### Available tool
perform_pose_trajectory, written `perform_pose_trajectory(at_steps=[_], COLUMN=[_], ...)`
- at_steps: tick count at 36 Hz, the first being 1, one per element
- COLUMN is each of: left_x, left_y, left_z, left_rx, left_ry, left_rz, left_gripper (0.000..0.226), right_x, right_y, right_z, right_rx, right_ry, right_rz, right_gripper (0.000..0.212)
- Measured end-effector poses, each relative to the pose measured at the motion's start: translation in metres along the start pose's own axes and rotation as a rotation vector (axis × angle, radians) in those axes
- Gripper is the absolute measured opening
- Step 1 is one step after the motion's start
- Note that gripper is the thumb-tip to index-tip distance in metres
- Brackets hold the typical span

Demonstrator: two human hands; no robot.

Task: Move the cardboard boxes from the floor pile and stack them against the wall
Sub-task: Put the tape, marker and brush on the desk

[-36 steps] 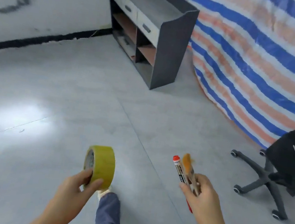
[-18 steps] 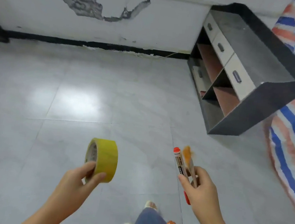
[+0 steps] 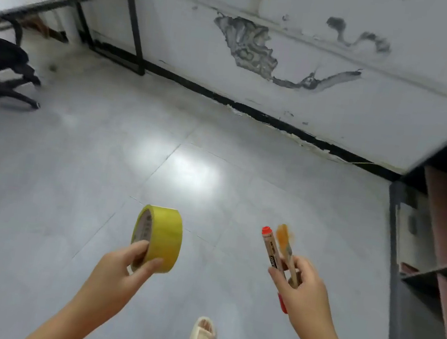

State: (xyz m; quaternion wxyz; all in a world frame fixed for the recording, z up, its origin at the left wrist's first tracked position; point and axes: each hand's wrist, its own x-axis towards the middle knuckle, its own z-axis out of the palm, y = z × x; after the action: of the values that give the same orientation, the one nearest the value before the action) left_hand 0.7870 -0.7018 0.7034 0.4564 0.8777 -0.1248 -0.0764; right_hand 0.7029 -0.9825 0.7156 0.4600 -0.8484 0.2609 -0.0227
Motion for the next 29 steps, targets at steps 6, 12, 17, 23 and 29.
perform_pose_trajectory(at_steps=[6, 12, 17, 23, 29], left_x=[0.065, 0.138, 0.212, 0.308, 0.377], left_y=[-0.007, -0.035, -0.062, -0.082, -0.107], left_z=[-0.017, -0.044, -0.077, -0.149, -0.214], left_rx=[-0.046, -0.077, -0.093, -0.101, -0.082], left_ry=[0.136, 0.201, 0.217, 0.237, 0.273], left_rz=[-0.075, -0.137, -0.149, -0.111, -0.103], left_gripper=[0.040, 0.044, 0.037, 0.024, 0.003], right_x=[0.108, 0.197, 0.265, 0.345, 0.410], right_y=[-0.050, -0.095, -0.139, -0.219, -0.287], right_z=[0.022, 0.069, 0.115, 0.177, 0.241], right_rx=[-0.037, -0.064, -0.084, -0.060, -0.100], right_ry=[-0.143, -0.218, -0.219, -0.211, -0.261], right_rz=[-0.122, -0.189, -0.221, -0.252, -0.304], right_gripper=[0.013, 0.014, 0.014, 0.012, 0.012])
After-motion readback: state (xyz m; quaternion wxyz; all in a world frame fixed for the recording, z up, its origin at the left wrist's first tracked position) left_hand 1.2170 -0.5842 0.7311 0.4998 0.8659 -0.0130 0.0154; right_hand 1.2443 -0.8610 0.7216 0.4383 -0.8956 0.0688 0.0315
